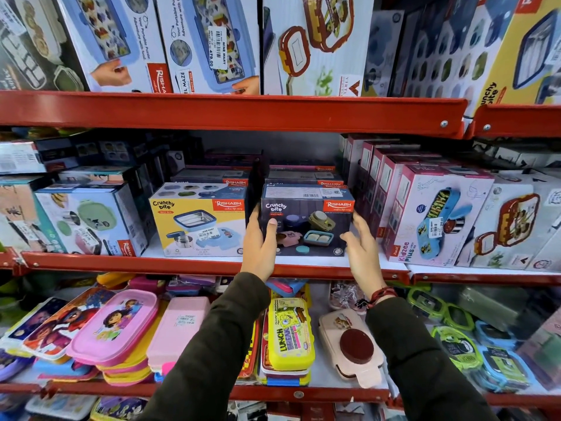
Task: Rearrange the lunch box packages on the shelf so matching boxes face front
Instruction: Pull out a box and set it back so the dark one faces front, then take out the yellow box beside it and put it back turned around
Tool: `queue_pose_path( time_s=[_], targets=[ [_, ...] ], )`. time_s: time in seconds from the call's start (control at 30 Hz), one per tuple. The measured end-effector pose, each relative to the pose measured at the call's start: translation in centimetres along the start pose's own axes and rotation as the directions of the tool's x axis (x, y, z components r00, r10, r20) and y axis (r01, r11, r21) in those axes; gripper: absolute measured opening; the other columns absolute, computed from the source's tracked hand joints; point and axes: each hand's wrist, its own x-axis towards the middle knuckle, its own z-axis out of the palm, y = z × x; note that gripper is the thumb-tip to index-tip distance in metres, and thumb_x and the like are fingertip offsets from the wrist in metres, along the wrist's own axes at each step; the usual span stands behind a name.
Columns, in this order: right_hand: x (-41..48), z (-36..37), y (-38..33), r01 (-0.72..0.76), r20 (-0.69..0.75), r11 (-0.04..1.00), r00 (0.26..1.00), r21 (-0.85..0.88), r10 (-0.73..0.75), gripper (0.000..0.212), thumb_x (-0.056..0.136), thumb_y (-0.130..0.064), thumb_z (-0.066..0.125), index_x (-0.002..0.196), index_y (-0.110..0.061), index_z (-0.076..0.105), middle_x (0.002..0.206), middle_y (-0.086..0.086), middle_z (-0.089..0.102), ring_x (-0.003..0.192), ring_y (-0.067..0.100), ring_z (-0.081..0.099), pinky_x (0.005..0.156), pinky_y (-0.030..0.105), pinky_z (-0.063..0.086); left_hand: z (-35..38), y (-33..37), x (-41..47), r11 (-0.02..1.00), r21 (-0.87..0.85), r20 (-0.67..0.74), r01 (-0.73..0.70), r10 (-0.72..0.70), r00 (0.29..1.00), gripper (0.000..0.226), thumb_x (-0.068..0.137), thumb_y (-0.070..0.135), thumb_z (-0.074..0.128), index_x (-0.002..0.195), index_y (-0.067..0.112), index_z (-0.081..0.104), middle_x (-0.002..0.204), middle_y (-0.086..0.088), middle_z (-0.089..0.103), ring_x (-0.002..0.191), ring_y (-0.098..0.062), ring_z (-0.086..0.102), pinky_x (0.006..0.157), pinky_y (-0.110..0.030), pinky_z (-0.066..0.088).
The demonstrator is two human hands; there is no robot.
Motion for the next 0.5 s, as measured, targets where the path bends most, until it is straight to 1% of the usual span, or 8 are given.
queue_pose_path(
  time_s=[0.1, 0.17, 0.2, 0.27, 0.3, 0.33, 0.4, 0.5],
  targets=[
    [-0.7, 0.3, 0.1, 0.018, -0.042, 0.999, 0.999, 0.044, -0.016, 0.053, 0.103, -0.007, 0.047, 0.154, -0.016, 0.039, 0.159, 0.004, 0.045, 0.141, 0.011, 0.043, 0.122, 0.032, 0.032, -0.4, 0.0, -0.6, 1.0, -0.018, 0.015, -0.009, 0.01, 1.0, 0.053, 0.112, 0.026, 0.043, 0.163, 0.02, 0.028, 0.165, -0.004, 0.043, 0.149, -0.014, 0.04, 0.128, -0.036, 0.031],
    [-1.5, 0.5, 0.3, 0.031, -0.13, 0.997, 0.991, 0.075, -0.021, 0.049, 0.102, -0.009, 0.05, 0.15, -0.02, 0.046, 0.156, 0.003, 0.049, 0.142, 0.016, 0.045, 0.121, 0.036, 0.035, -0.9, 0.0, -1.1, 1.0, -0.012, 0.003, -0.019, 0.019, 1.0, 0.053, 0.112, 0.024, 0.044, 0.162, 0.019, 0.029, 0.163, -0.002, 0.043, 0.142, -0.006, 0.039, 0.12, -0.024, 0.031],
    [-2.0, 0.7, 0.3, 0.051, -0.183, 0.996, 0.982, 0.079, -0.036, 0.046, 0.101, -0.01, 0.051, 0.146, -0.021, 0.049, 0.154, 0.001, 0.05, 0.141, 0.018, 0.047, 0.119, 0.037, 0.037, -1.2, -0.1, -1.4, 1.0, -0.016, -0.013, -0.024, 0.023, 1.0, 0.051, 0.112, 0.024, 0.044, 0.161, 0.019, 0.031, 0.159, 0.0, 0.045, 0.138, -0.002, 0.043, 0.115, -0.018, 0.033],
    [-3.2, 1.5, 0.1, 0.126, -0.264, 0.99, 0.958, 0.057, -0.107, 0.041, 0.099, -0.012, 0.053, 0.138, -0.024, 0.056, 0.147, -0.002, 0.056, 0.136, 0.018, 0.052, 0.112, 0.034, 0.042, -2.2, -0.5, -2.3, 0.998, -0.044, -0.065, -0.038, 0.035, 0.997, 0.045, 0.111, 0.022, 0.046, 0.156, 0.019, 0.04, 0.15, 0.002, 0.053, 0.124, 0.012, 0.052, 0.104, -0.003, 0.039],
    [-3.8, 2.1, -0.1, 0.161, -0.279, 0.986, 0.95, 0.051, -0.141, 0.039, 0.097, -0.014, 0.053, 0.134, -0.024, 0.058, 0.143, -0.003, 0.058, 0.132, 0.016, 0.054, 0.108, 0.032, 0.045, -2.8, -0.7, -2.7, 0.997, -0.047, -0.098, -0.054, 0.049, 0.994, 0.041, 0.111, 0.023, 0.046, 0.152, 0.019, 0.046, 0.145, 0.003, 0.057, 0.121, 0.017, 0.053, 0.099, 0.0, 0.041],
    [-4.3, 2.8, -0.3, 0.188, -0.274, 0.981, 0.947, 0.052, -0.167, 0.038, 0.095, -0.016, 0.053, 0.131, -0.024, 0.06, 0.139, -0.004, 0.061, 0.128, 0.014, 0.057, 0.105, 0.029, 0.046, -3.4, -0.8, -3.2, 0.996, -0.039, -0.13, -0.081, 0.076, 0.989, 0.038, 0.11, 0.027, 0.046, 0.148, 0.021, 0.05, 0.142, 0.004, 0.059, 0.12, 0.017, 0.054, 0.098, -0.002, 0.043],
    [-5.1, 4.7, -0.8, 0.221, -0.225, 0.974, 0.953, 0.055, -0.203, 0.036, 0.093, -0.017, 0.053, 0.126, -0.025, 0.063, 0.132, -0.004, 0.064, 0.121, 0.011, 0.061, 0.1, 0.025, 0.049, -4.9, -1.3, -3.6, 0.991, -0.014, -0.18, -0.135, 0.13, 0.975, 0.039, 0.106, 0.035, 0.046, 0.142, 0.023, 0.055, 0.141, 0.003, 0.063, 0.125, 0.005, 0.058, 0.101, -0.012, 0.047],
    [-6.0, 8.1, -1.6, 0.211, -0.111, 0.976, 0.973, 0.063, -0.203, 0.035, 0.096, -0.012, 0.051, 0.124, -0.028, 0.064, 0.127, -0.003, 0.068, 0.115, 0.01, 0.065, 0.098, 0.025, 0.051, -7.3, -1.7, -3.4, 0.984, -0.002, -0.257, -0.181, 0.174, 0.951, 0.037, 0.105, 0.033, 0.046, 0.138, 0.022, 0.058, 0.138, 0.002, 0.065, 0.127, -0.008, 0.06, 0.106, -0.024, 0.049]
  ],
)
